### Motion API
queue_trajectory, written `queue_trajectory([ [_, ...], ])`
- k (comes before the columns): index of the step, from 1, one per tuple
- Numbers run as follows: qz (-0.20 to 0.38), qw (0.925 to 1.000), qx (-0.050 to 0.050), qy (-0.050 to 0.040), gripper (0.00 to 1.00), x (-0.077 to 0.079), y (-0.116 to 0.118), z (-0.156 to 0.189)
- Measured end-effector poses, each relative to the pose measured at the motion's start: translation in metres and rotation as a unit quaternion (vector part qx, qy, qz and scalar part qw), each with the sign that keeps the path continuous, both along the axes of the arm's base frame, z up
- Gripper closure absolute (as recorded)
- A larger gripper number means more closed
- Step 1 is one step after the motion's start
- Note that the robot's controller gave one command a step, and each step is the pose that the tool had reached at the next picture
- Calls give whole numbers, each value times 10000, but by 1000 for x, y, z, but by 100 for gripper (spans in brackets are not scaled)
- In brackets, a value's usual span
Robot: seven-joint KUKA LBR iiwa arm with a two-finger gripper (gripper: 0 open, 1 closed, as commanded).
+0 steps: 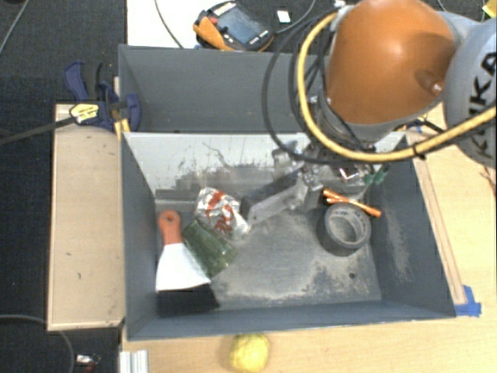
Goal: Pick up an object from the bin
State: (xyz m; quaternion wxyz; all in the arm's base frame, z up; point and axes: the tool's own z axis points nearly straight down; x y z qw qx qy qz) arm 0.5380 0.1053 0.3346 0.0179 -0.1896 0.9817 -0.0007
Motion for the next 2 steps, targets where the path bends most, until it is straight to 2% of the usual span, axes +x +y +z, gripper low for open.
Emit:
queue_trajectory([
  [1, 137, 9999, 2, -63, 100, 8, 3, -19],
  [2, 289, 9995, -25, 87, 100, -1, -2, -28],
])
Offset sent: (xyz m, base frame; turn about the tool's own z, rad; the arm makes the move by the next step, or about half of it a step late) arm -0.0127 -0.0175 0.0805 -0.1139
